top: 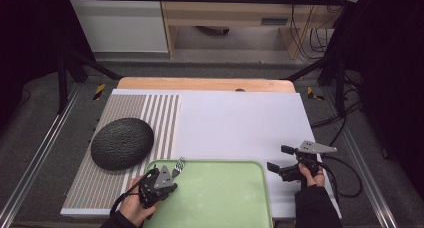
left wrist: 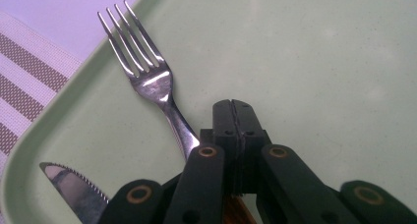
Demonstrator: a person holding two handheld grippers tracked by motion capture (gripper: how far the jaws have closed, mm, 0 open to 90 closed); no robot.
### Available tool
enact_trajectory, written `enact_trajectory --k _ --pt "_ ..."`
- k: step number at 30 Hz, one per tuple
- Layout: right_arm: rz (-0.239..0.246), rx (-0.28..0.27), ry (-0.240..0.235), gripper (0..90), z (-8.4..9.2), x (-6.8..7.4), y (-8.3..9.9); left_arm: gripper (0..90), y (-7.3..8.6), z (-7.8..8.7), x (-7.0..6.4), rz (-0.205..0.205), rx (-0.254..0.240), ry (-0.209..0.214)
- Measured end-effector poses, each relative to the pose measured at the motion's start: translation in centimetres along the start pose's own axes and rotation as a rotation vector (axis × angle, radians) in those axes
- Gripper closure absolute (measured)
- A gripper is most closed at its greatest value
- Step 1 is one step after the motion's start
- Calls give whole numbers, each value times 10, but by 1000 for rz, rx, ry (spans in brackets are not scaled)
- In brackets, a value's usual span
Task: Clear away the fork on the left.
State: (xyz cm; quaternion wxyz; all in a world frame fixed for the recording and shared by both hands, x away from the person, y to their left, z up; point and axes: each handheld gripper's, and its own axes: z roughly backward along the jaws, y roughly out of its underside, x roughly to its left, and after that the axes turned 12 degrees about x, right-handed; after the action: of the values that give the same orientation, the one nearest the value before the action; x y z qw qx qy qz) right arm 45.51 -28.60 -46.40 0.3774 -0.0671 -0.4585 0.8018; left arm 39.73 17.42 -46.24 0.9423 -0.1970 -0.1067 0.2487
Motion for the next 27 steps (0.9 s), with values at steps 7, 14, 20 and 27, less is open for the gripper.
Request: enact_trajectory --k 7,14,20,27 --pt "0 0 0 3 0 0 0 897 7 3 2 14 1 -2" --pt "-1 0 0 3 0 0 0 897 15 7 2 28 1 -14" --pt "-3 -1 0 3 0 0 0 896 20 9 3 31 2 -19" --pt "-5 -1 -1 3 0 0 0 895 26 11 4 44 -2 -19"
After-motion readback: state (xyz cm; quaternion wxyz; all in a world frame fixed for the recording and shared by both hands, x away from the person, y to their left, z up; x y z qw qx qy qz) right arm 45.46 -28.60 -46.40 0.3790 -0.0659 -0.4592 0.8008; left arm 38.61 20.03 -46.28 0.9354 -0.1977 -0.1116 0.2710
